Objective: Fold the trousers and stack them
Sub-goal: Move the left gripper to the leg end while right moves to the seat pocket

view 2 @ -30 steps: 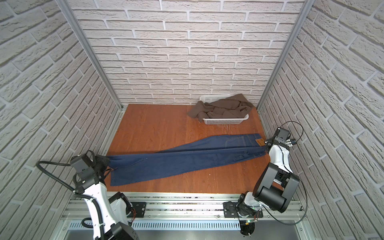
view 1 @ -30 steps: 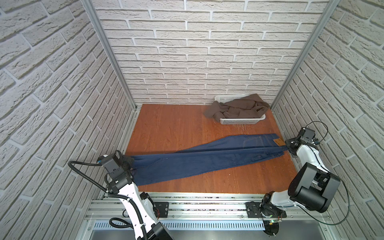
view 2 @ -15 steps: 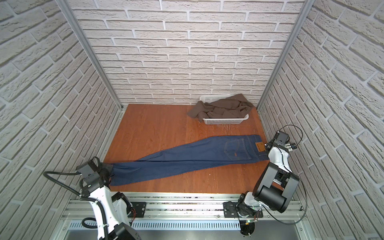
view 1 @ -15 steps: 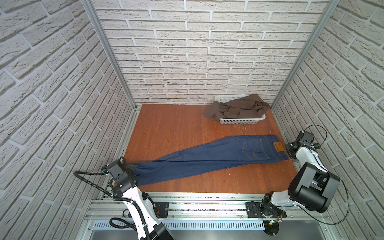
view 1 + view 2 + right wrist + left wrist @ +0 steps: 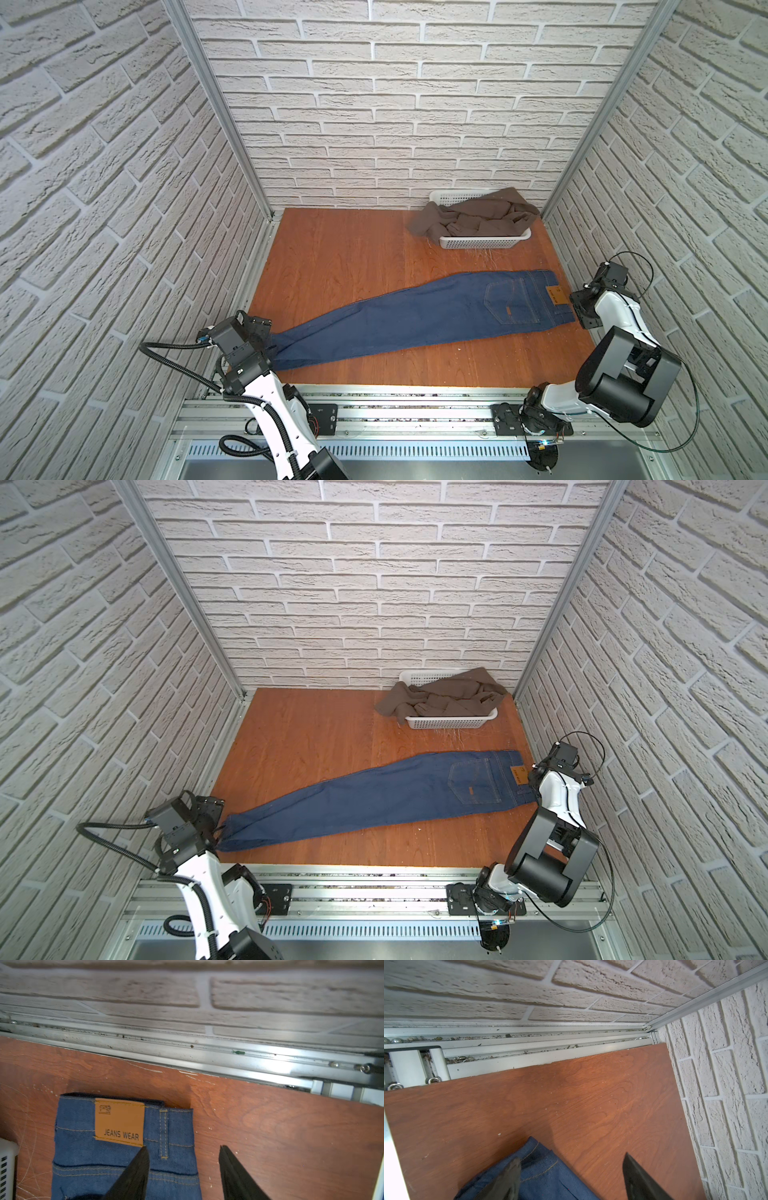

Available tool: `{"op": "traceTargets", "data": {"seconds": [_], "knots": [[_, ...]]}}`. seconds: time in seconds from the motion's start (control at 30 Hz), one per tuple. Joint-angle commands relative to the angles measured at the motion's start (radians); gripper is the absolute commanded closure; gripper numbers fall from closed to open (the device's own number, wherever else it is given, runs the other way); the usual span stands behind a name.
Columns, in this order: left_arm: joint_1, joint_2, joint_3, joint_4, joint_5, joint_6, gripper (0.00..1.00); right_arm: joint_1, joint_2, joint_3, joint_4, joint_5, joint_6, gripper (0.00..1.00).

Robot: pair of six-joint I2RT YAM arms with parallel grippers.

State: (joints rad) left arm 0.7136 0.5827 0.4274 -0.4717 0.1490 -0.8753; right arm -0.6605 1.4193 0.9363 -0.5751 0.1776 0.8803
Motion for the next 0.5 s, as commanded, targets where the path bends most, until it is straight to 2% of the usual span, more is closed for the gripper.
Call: {"op": "traceTargets", "data": {"seconds": [0.0,0.13,0.2,0.33,0.47], "knots": [[0.007,0.017,0.028,0.018,0.016,0.01,0.21,-0.003,0.014,-0.023,-0.005,-0.036,0.028,0.45],[0.001,0.062,0.057,0.02,0.05,0.034,0.18,0.01,0.065,-0.038,0.055,-0.205,0.029,0.52],[-0.016,0.097,0.076,0.023,0.074,0.047,0.18,0.073,0.069,-0.026,0.057,-0.245,0.005,0.53],[-0.113,0.206,0.118,0.038,0.101,0.068,0.19,0.272,0.051,0.043,-0.01,-0.187,-0.095,0.53],[-0.28,0.339,0.17,0.029,0.079,0.076,0.21,0.484,0.045,0.106,-0.072,-0.13,-0.159,0.54]]}}
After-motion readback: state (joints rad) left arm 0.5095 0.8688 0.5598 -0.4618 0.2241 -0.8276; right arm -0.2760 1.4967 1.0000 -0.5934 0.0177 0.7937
